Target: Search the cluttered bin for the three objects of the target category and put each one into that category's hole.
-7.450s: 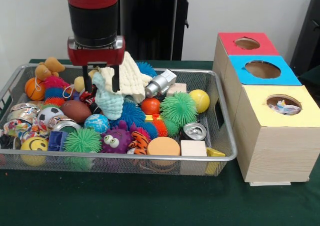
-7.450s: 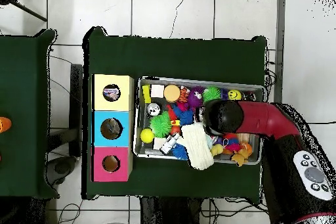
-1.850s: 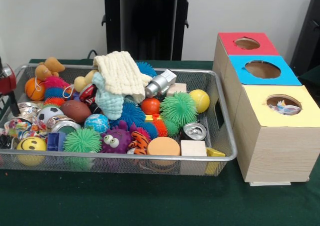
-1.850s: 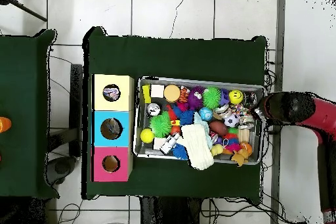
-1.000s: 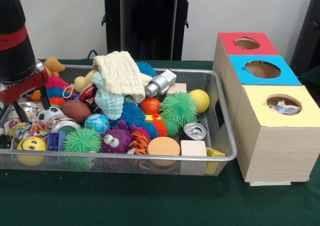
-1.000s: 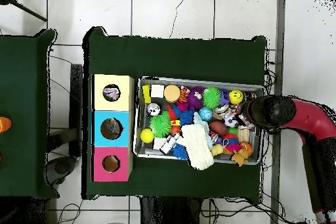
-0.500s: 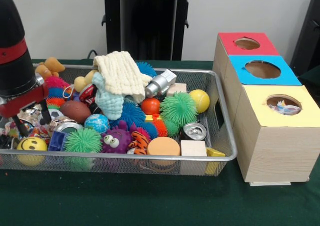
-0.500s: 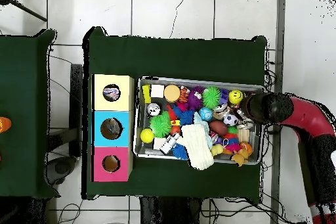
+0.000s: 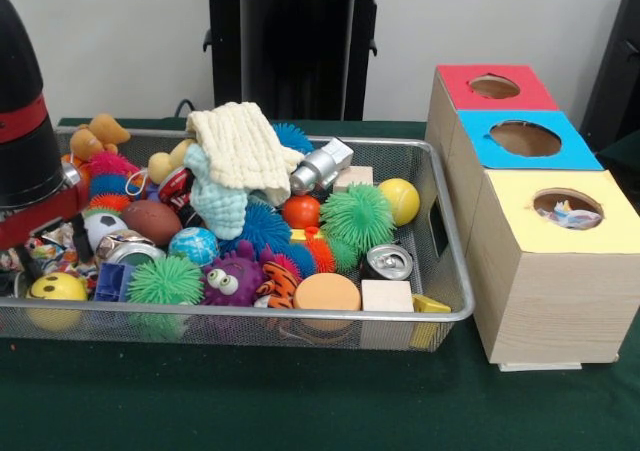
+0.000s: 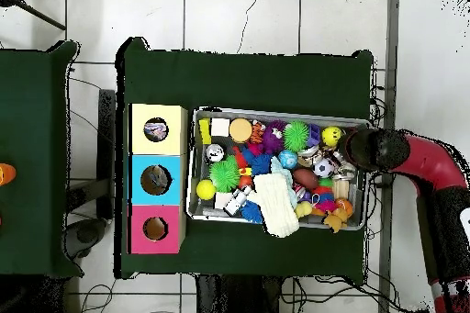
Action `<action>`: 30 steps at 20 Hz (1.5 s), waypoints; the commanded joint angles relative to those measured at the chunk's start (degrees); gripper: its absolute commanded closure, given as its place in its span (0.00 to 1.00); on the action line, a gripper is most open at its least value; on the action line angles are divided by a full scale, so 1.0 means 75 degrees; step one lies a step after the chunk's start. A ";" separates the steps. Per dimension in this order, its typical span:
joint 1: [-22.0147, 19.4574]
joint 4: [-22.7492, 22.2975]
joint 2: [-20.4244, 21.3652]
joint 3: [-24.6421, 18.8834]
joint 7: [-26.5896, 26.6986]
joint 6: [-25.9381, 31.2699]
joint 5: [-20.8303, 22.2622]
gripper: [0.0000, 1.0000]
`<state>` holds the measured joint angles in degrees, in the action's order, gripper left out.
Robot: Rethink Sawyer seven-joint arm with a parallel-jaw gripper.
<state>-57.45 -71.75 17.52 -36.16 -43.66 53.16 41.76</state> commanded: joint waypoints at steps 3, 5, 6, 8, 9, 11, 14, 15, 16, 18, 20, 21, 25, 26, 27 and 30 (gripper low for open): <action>-0.0023 -0.0077 -0.0778 -0.0204 0.1755 -0.0910 0.0604 0.00; -0.0026 -0.0014 -0.0929 -0.0222 0.1763 -0.1024 0.0641 0.00; -0.0039 -0.0027 -0.0975 -0.0226 0.1762 -0.1062 0.0641 0.00; -0.0074 -0.0100 -0.1001 -0.0235 0.1745 -0.1086 0.0607 0.00; -0.0084 -0.0145 -0.0965 -0.0230 0.1730 -0.1044 0.0578 0.00; -0.0087 -0.0233 -0.0831 -0.0211 0.1685 -0.0933 0.0527 0.00; -0.0091 -0.0255 -0.0720 -0.0214 0.1702 -0.0799 0.0475 0.00; -0.0099 -0.0241 -0.0732 -0.0224 0.1717 -0.0786 0.0462 0.00; -0.0107 -0.0226 -0.0744 -0.0234 0.1733 -0.0774 0.0449 0.00; -0.0124 -0.0218 -0.0776 -0.0259 0.1710 -0.0788 0.0410 0.00; -0.0165 -0.0211 -0.0826 -0.0305 0.1782 -0.0719 0.0344 0.00; -0.0179 -0.0207 -0.0837 -0.0318 0.1783 -0.0705 0.0325 0.00; -0.0183 -0.0164 -0.0852 -0.0319 0.1738 -0.0647 0.0305 1.00; -0.0142 -0.0126 -0.0831 -0.0285 0.1729 -0.0637 0.0365 1.00; -0.0137 -0.0112 -0.0819 -0.0297 0.1842 -0.0598 0.0399 1.00; -0.0061 -0.0099 -0.0745 -0.0255 0.1740 -0.0587 0.0439 1.00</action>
<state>-58.64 -71.88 15.54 -36.77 -43.66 51.44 42.19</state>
